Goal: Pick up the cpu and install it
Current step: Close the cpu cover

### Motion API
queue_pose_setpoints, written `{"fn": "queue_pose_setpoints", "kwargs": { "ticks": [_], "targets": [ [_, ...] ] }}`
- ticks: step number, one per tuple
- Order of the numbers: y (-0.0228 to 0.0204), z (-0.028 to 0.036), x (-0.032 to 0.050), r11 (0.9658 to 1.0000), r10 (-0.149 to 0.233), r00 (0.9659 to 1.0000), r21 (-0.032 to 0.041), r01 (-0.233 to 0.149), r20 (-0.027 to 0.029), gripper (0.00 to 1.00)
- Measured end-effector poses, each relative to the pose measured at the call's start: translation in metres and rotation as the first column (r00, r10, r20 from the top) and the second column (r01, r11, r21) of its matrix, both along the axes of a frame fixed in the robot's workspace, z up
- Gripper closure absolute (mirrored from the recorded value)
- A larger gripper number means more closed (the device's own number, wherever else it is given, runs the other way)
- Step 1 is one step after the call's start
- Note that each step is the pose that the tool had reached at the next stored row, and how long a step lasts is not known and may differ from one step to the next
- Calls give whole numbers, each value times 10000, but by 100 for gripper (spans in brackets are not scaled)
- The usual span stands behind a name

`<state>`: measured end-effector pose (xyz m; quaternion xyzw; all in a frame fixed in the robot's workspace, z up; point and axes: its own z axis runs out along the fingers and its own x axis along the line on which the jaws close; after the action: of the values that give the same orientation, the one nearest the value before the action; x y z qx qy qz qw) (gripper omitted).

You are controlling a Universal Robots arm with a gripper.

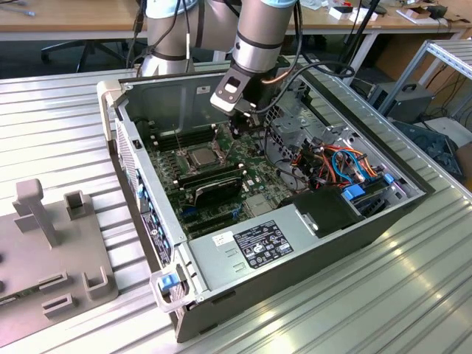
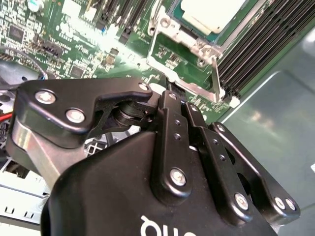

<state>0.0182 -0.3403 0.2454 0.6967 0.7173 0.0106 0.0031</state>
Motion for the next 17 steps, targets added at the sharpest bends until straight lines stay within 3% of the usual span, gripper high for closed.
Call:
{"fn": "queue_pose_setpoints", "kwargs": {
  "ticks": [11, 17],
  "targets": [
    [7, -1, -299, 10000, 0, 10000, 1, 0, 0, 89],
    [6, 0, -316, 10000, 0, 10000, 0, 0, 0, 89]
  ]
}}
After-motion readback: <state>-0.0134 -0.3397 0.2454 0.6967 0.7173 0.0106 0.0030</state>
